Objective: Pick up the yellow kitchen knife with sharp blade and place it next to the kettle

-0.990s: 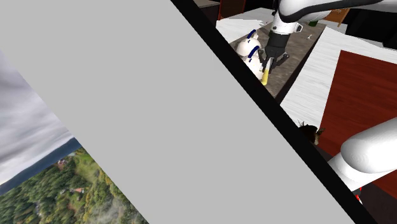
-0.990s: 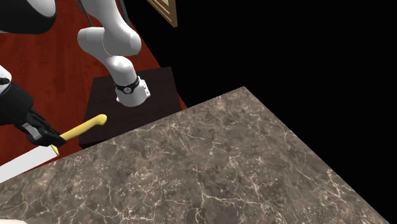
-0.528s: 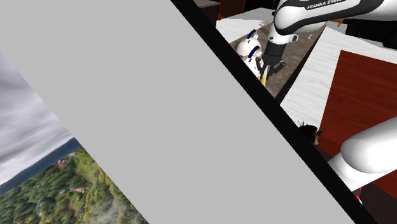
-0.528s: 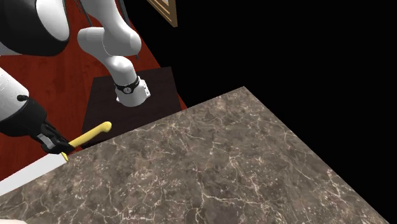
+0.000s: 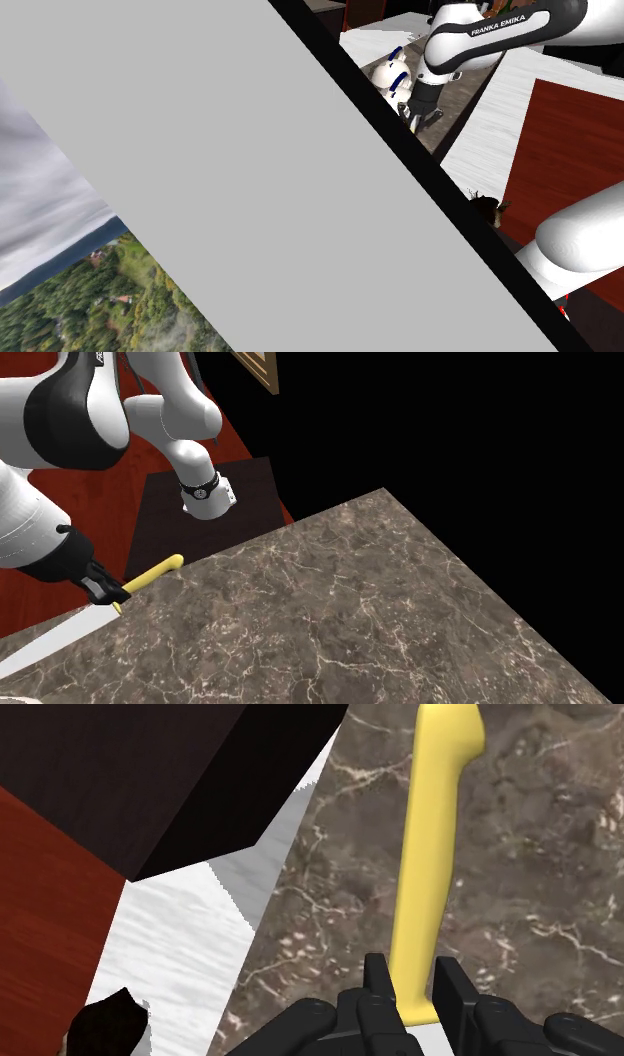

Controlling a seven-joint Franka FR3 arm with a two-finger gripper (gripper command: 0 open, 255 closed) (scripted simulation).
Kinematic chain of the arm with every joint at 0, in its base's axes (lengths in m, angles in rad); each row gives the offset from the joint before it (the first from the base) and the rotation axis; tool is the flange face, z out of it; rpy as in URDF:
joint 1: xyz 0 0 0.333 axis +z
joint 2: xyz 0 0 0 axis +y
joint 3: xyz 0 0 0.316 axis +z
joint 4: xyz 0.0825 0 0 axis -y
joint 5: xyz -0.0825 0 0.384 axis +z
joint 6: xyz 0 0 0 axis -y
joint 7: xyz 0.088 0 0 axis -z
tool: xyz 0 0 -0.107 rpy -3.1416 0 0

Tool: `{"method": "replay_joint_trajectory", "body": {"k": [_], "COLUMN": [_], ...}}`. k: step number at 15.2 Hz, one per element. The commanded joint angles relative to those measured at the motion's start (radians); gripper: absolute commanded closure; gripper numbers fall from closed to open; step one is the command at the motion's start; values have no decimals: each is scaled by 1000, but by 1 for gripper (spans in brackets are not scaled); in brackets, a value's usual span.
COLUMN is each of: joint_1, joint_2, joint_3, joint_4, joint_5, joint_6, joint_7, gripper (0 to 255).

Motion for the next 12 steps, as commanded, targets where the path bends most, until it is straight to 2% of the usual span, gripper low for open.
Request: {"method": "replay_joint_trajectory", "body": {"k": [1, 12], "joint_1": [0, 1], "joint_2": [16, 91], "joint_3": [1, 5], "joint_4": [-15, -87], "joint_5": [-1, -6], "joint_6": [31, 178], "joint_7": [1, 3], "gripper": [255, 255]}}
